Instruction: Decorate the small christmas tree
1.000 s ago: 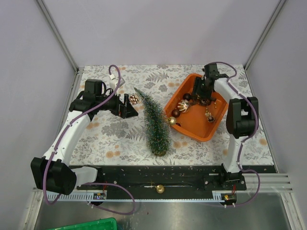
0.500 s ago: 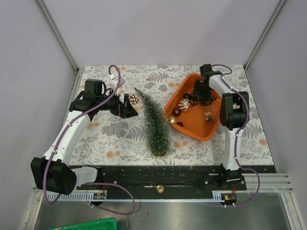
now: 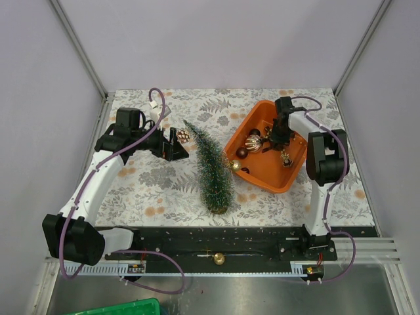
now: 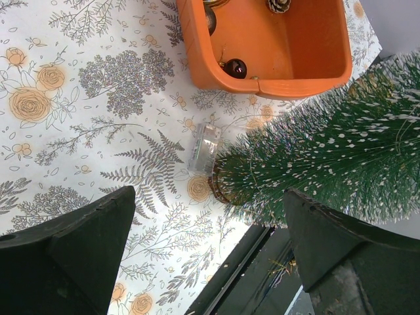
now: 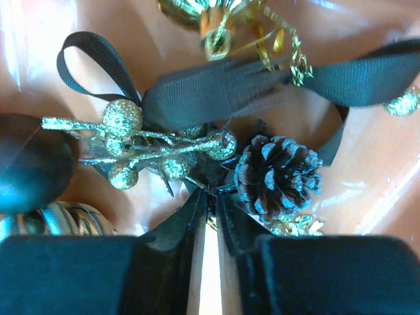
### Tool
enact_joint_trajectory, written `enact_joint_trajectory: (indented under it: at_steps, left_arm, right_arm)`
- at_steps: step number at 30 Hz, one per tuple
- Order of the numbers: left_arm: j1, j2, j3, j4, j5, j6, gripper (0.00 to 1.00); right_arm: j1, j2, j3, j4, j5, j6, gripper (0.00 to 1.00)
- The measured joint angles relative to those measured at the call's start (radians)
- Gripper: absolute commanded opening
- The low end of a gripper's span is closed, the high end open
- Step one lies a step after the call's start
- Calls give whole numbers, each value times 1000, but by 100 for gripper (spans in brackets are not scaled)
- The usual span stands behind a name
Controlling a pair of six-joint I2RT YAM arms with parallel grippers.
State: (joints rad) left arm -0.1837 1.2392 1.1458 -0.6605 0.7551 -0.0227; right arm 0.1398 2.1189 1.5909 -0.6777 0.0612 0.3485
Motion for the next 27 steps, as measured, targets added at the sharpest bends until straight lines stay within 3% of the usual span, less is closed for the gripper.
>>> enact_joint_trajectory:
  at_steps: [3, 6, 8, 12, 16, 21, 23, 27]
  left_arm:
    - [0, 0, 0, 0, 0, 0, 99]
    - [0, 0, 0, 0, 0, 0, 99]
    - [0, 0, 0, 0, 0, 0, 99]
    - [0, 0, 0, 0, 0, 0, 99]
    - [0, 0, 0, 0, 0, 0, 99]
    - [0, 0, 0, 0, 0, 0, 99]
    - [0, 0, 0, 0, 0, 0, 99]
    - [0, 0, 0, 0, 0, 0, 99]
  right_arm:
    - [5, -31, -43, 2, 3, 6, 18]
    - [8, -47, -64, 1, 2, 8, 41]
    - [11, -58, -77, -2, 1, 13, 50]
    - [20, -66, -88, -6, 1, 11, 54]
    - [25, -80, -105, -8, 4, 5, 53]
    - [29, -113, -150, -23, 8, 2, 45]
    - [32, -127, -172, -27, 8, -1, 39]
    - [37, -136, -188, -41, 11, -13, 12]
